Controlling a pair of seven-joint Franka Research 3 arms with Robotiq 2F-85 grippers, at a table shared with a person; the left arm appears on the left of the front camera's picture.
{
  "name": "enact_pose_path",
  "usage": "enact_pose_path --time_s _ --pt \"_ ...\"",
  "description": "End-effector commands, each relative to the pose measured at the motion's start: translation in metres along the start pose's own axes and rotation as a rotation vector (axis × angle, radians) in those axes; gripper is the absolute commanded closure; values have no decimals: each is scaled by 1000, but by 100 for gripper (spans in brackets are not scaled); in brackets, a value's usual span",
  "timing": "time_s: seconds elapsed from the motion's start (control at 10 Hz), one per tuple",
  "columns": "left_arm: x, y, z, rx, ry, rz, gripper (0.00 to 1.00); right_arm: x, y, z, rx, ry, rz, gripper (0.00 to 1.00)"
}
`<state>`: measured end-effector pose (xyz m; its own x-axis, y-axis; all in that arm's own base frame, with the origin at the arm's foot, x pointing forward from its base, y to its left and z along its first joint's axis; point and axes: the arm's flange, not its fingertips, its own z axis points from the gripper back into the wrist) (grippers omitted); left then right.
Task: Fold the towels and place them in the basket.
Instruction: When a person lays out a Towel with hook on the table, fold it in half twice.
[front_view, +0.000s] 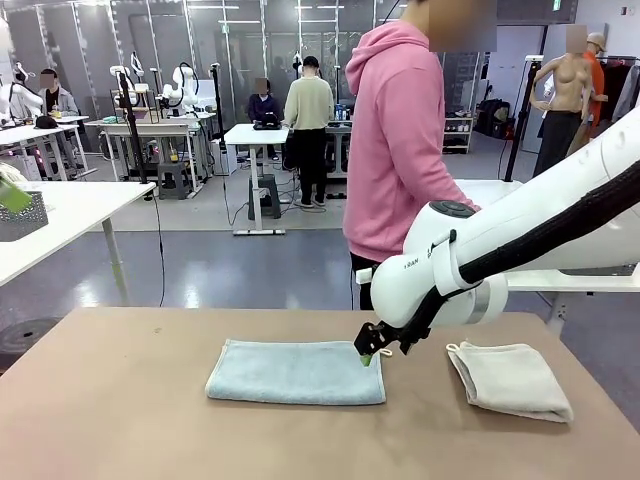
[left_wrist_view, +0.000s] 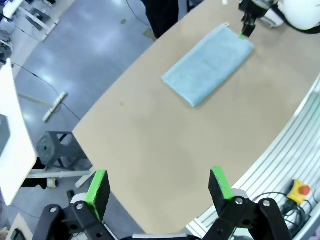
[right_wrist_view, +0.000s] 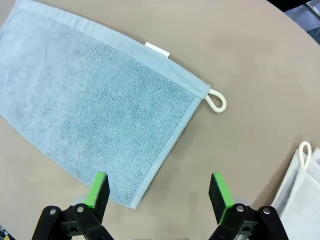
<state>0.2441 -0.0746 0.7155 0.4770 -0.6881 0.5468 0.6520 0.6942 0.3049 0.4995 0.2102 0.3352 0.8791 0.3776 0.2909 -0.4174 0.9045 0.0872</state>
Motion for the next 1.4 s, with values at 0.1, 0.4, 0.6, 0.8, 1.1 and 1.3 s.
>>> enact_pose_path --time_s 0.1,0.4,0.6,0.8,1.1,1.3 --pt "0 0 0 0 0 0 0 0 0 0 0 0 0 0" --pt "0 0 0 0 0 0 0 0 0 0 0 0 0 0" --pt "-2 3 2 -5 18 -10 0 -1 0 -1 0 -3 -1 3" --pt "-6 17 43 -60 78 -48 0 8 4 -7 35 35 -128 5" --pt "1 12 69 -188 98 -104 0 26 6 -26 -23 72 -251 7" --pt "-8 8 81 -253 15 -102 0 32 3 -41 -50 98 -303 12"
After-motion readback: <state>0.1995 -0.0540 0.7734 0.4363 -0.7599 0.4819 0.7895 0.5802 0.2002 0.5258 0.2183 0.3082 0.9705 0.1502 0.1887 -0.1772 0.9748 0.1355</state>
